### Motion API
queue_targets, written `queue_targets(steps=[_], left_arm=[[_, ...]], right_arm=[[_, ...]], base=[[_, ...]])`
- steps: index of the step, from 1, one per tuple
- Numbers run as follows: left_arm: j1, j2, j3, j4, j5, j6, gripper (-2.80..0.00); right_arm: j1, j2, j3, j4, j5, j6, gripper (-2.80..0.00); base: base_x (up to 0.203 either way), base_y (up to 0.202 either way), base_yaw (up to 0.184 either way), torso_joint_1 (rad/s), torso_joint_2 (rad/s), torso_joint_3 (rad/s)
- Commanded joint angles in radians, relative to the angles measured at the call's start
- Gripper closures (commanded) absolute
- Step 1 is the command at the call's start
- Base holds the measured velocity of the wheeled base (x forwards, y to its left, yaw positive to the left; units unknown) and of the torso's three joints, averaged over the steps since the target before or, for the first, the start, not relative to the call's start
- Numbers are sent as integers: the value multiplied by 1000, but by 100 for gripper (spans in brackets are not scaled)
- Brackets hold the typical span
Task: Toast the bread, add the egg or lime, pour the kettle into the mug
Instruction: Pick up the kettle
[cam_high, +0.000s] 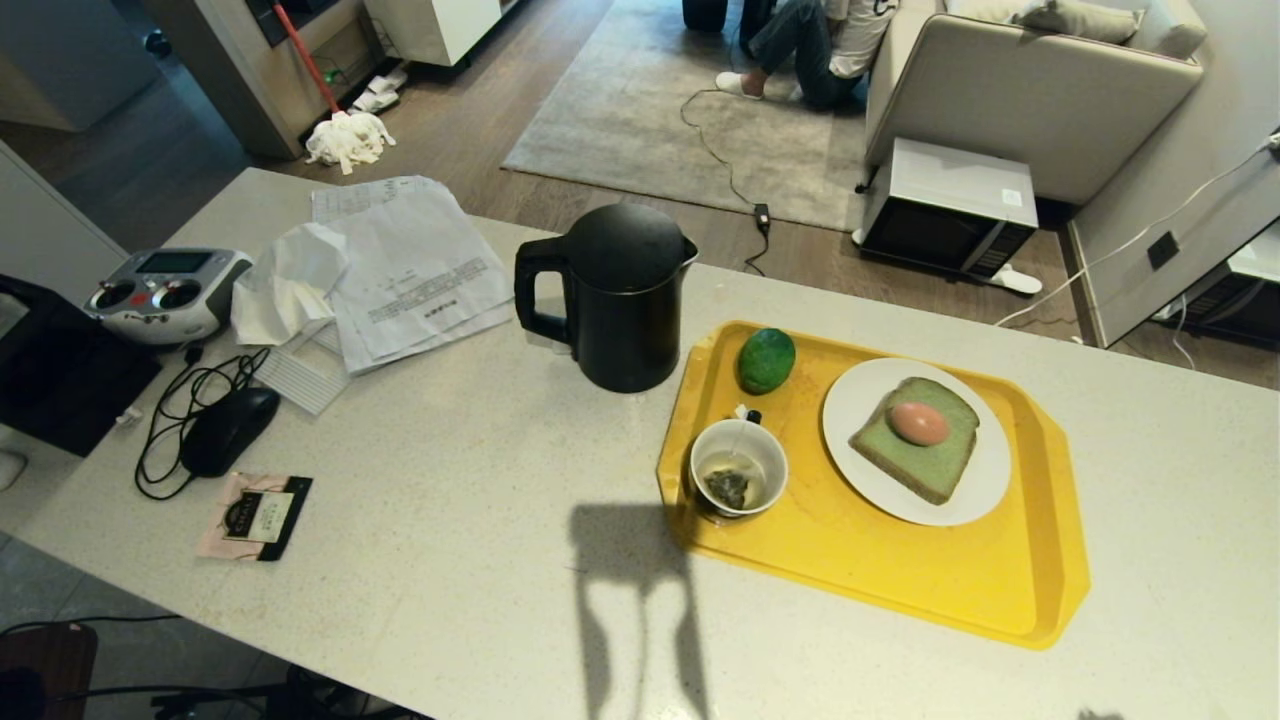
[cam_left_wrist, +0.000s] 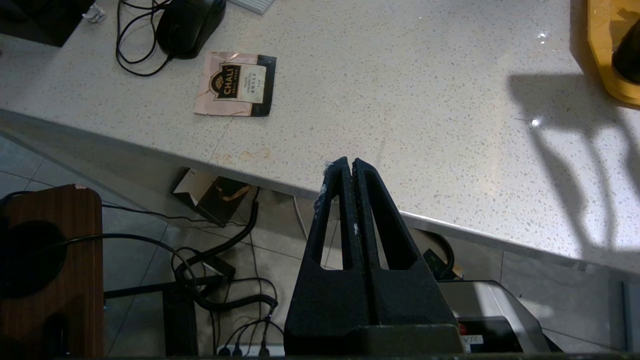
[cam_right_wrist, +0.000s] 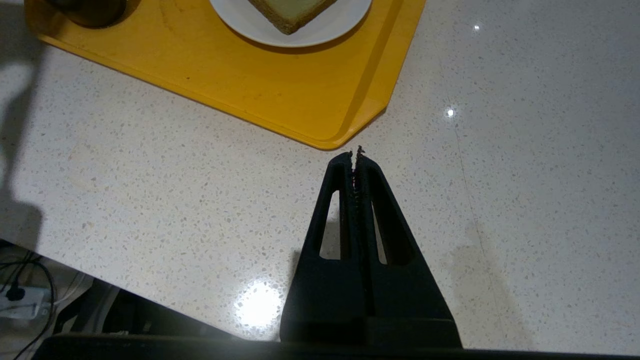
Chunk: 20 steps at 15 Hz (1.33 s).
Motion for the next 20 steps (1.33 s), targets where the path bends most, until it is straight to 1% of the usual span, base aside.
queue_targets(steps=[1, 20], left_arm=[[0, -1, 0, -1, 0, 0, 0], [0, -1, 0, -1, 0, 0, 0]], right_arm=[[0, 1, 0, 1, 0, -1, 0], [-1, 1, 0, 1, 0, -1, 0]], base=[[0, 0, 0, 0, 0, 0], [0, 0, 0, 0, 0, 0]])
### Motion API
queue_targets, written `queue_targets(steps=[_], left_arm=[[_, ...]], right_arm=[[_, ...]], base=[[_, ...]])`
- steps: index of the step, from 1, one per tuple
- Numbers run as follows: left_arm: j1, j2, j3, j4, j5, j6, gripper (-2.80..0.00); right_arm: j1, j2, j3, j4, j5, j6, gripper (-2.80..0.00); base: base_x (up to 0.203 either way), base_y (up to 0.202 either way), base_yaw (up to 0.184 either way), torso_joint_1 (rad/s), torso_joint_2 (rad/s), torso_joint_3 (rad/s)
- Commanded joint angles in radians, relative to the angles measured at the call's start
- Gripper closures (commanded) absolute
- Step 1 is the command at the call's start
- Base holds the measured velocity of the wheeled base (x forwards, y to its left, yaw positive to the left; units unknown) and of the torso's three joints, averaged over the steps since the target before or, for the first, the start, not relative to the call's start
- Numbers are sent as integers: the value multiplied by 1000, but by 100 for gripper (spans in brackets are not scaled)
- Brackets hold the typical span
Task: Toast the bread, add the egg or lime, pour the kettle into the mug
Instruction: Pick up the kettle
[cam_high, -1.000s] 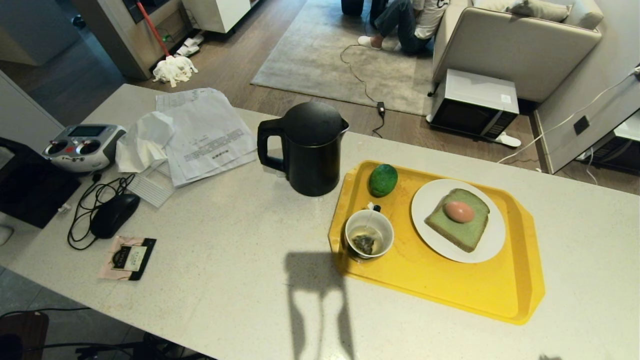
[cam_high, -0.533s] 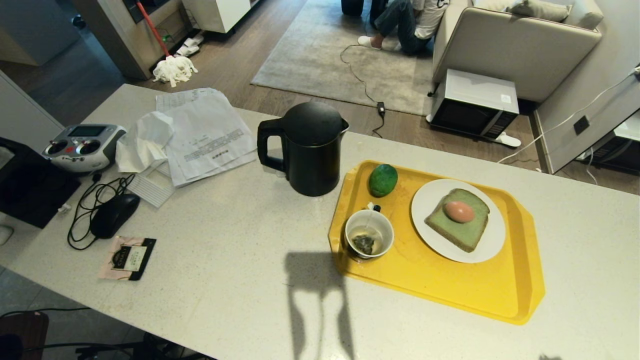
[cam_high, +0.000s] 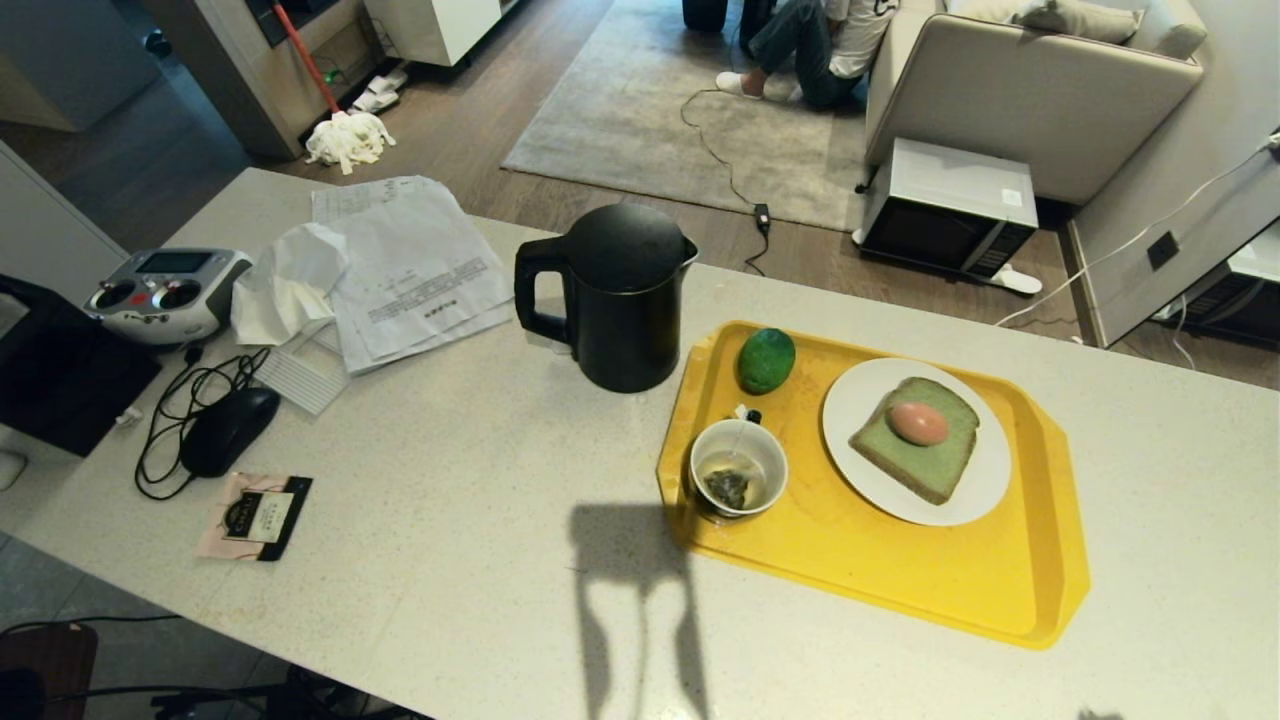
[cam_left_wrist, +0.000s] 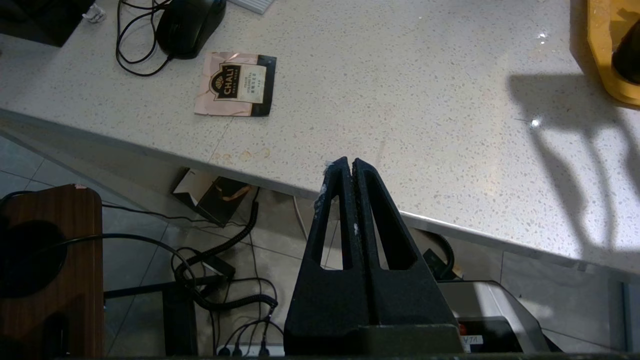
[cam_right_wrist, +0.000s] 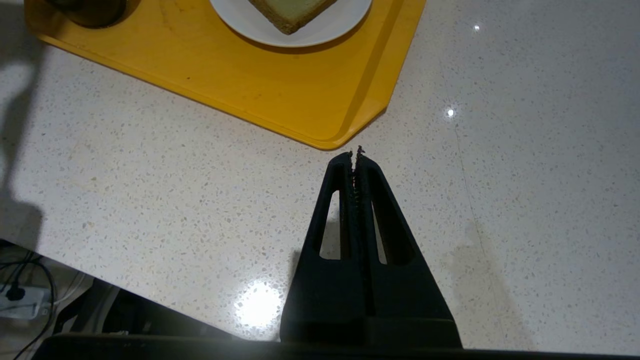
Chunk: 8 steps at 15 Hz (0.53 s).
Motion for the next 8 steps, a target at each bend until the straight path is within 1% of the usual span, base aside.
queue_targets(steps=[1, 8], left_arm=[[0, -1, 0, 0, 0, 0, 0], [0, -1, 0, 0, 0, 0, 0]], right_arm=[[0, 1, 0, 1, 0, 0, 0], [-1, 1, 0, 1, 0, 0, 0]], base=[[0, 0, 0, 0, 0, 0], [0, 0, 0, 0, 0, 0]])
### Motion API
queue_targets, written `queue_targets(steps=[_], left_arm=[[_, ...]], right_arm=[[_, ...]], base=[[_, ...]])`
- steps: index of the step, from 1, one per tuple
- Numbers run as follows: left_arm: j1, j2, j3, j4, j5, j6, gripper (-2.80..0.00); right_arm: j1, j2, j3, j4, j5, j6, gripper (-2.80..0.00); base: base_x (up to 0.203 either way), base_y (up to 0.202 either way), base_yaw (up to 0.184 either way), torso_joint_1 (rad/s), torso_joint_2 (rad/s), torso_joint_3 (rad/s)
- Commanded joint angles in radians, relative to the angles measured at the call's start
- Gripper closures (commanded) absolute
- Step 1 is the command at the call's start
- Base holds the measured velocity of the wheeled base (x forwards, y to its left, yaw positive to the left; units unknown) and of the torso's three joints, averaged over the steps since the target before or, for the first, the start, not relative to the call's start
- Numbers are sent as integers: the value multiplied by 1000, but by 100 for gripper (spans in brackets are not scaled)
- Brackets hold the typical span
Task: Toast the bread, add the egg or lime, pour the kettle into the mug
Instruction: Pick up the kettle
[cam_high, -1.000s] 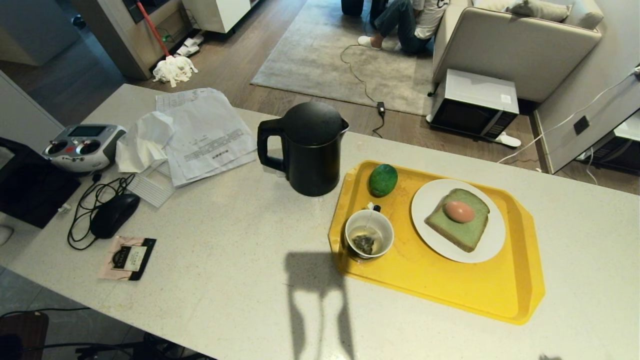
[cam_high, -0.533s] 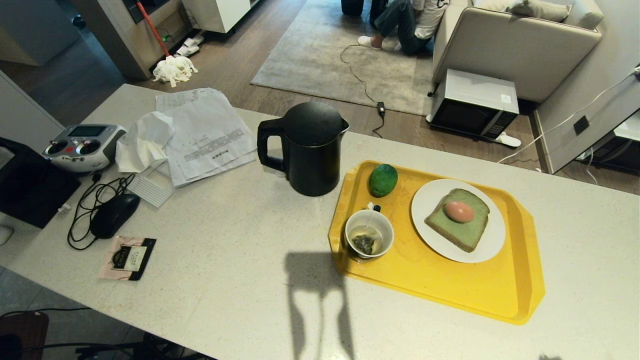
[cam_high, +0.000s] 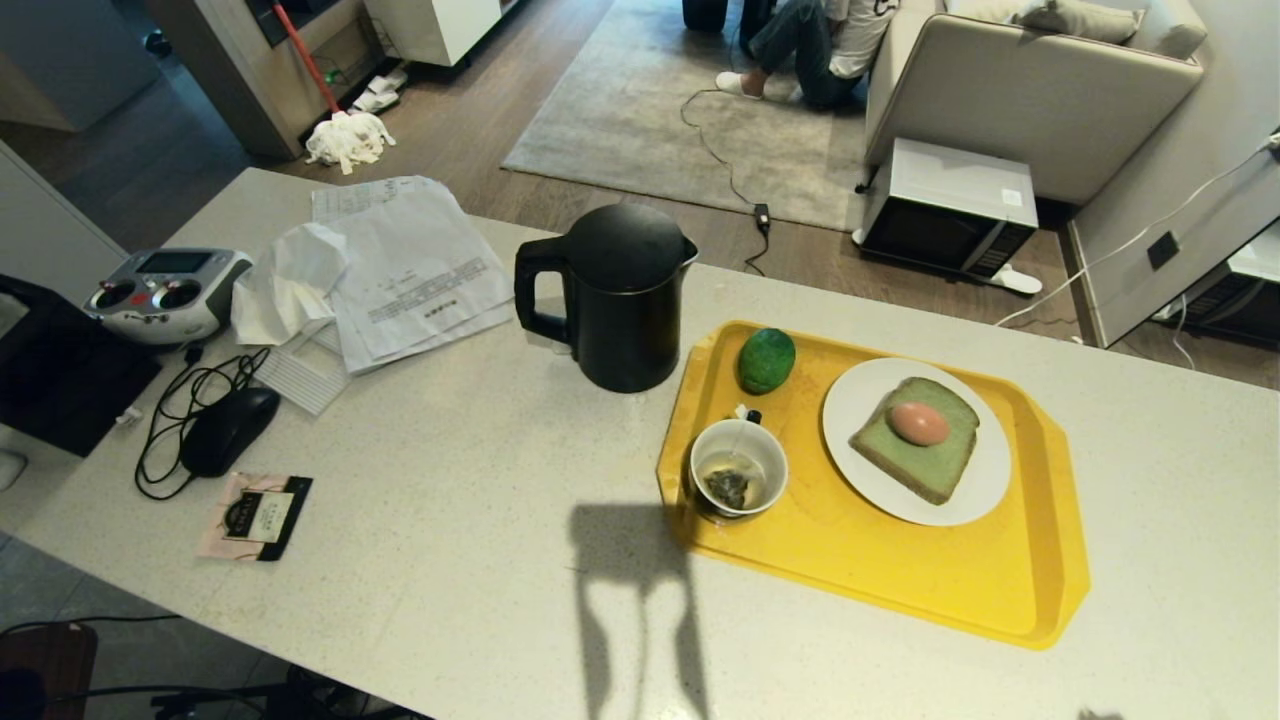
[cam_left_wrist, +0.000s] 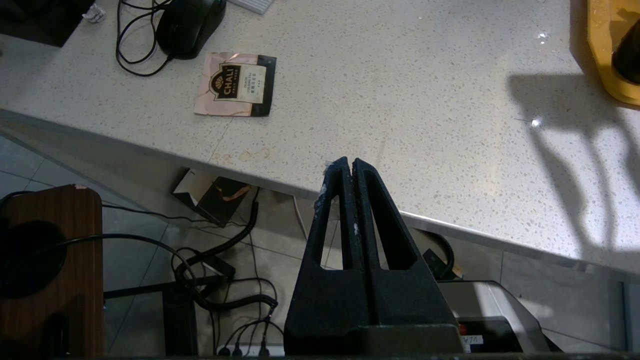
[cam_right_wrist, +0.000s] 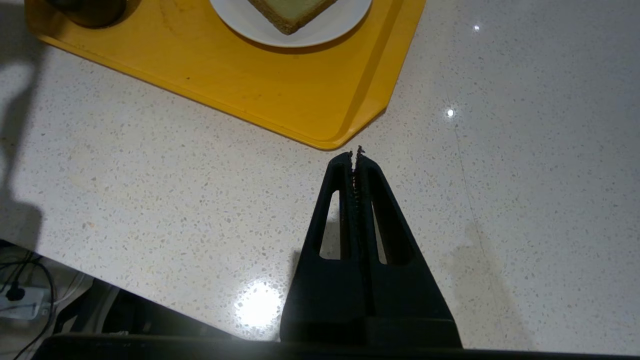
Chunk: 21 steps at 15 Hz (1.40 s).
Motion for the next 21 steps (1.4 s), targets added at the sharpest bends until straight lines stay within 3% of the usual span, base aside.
queue_targets(steps=[1, 13, 21], left_arm=[[0, -1, 0, 0, 0, 0, 0], [0, 33, -84, 91, -15, 34, 0], [-12, 300, -380, 80, -13, 38, 0]], right_arm=[[0, 1, 0, 1, 0, 0, 0], [0, 1, 0, 1, 0, 0, 0], [-1, 1, 1, 1, 0, 0, 0]], base=[[0, 0, 0, 0, 0, 0], [0, 0, 0, 0, 0, 0], [0, 0, 0, 0, 0, 0]])
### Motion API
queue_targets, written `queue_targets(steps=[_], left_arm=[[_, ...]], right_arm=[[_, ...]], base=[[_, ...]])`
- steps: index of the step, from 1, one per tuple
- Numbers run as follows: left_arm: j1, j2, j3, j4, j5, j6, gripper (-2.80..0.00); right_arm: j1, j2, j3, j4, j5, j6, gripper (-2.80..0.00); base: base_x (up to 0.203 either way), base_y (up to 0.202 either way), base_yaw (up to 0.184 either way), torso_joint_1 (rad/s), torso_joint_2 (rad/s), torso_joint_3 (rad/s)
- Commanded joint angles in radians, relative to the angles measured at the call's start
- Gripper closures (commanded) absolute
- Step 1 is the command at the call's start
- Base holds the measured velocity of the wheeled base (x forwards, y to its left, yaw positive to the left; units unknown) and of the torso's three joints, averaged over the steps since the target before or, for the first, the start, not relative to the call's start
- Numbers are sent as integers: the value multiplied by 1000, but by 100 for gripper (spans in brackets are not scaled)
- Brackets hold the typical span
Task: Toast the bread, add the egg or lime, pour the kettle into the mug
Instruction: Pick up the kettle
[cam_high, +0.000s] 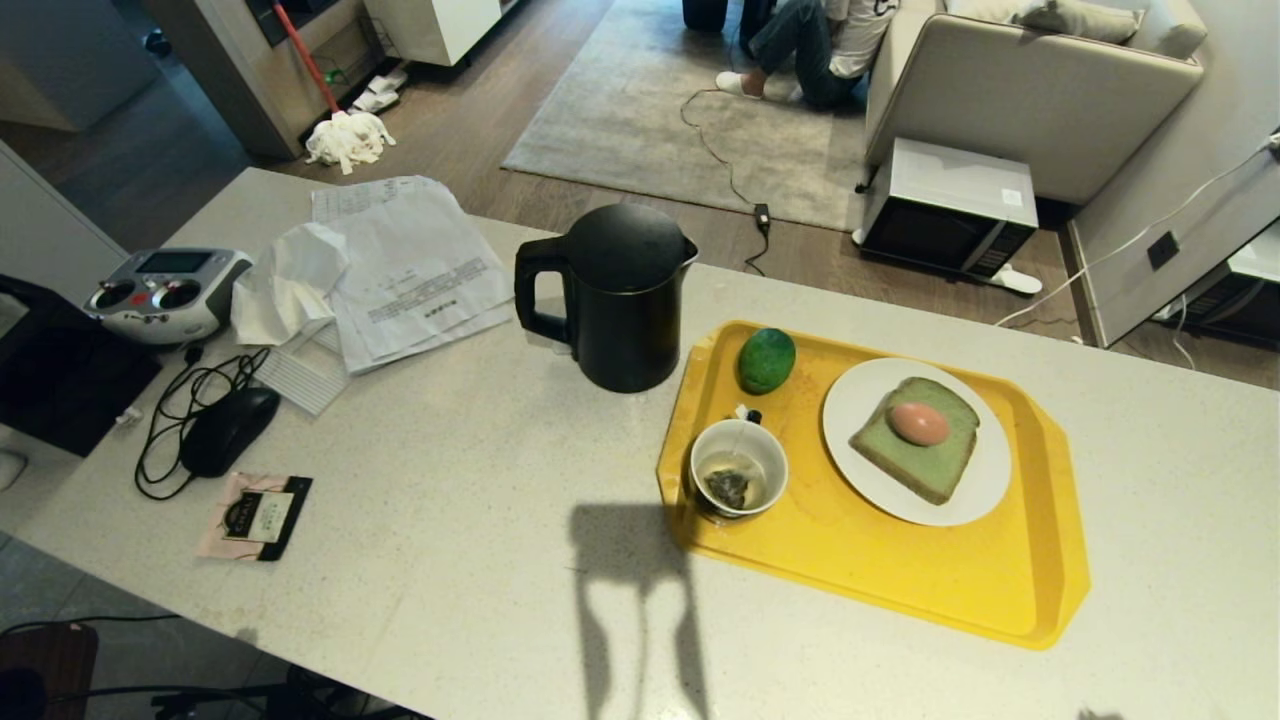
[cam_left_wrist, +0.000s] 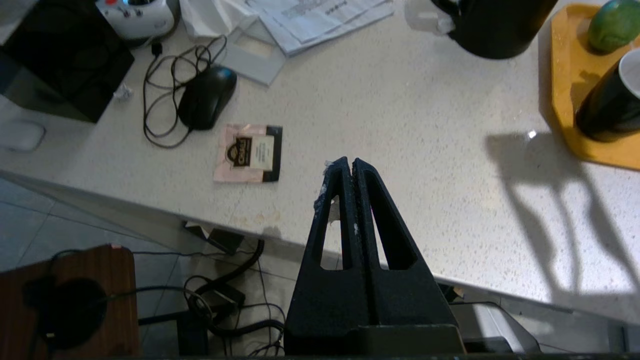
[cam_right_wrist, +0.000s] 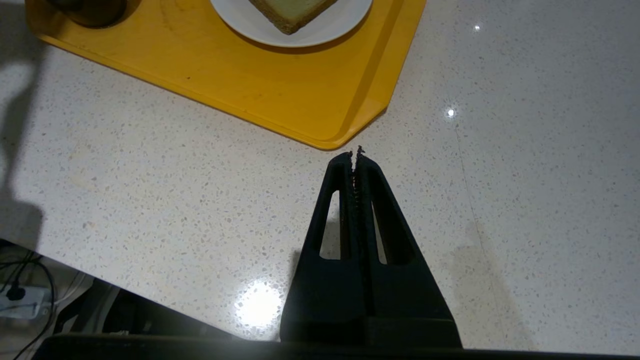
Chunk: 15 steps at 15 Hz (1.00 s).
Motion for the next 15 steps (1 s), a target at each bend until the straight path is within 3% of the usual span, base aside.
queue_targets(steps=[1, 4, 9, 13, 15], left_arm=[[-17, 105, -85, 0, 1, -1, 0], [-42, 175, -138, -40, 2, -3, 0], [-44, 439, -150, -329, -7, -3, 0], [-35, 714, -194, -561, -75, 11, 0], [9, 840, -198, -703, -155, 25, 0]], right_arm=[[-1, 1, 0, 1, 0, 0, 0], [0, 1, 1, 1, 0, 0, 0], [0, 1, 0, 1, 0, 0, 0], [-1, 1, 1, 1, 0, 0, 0], [0, 1, 0, 1, 0, 0, 0]], base=[[0, 0, 0, 0, 0, 0], [0, 0, 0, 0, 0, 0], [0, 0, 0, 0, 0, 0], [0, 0, 0, 0, 0, 0], [0, 0, 0, 0, 0, 0]])
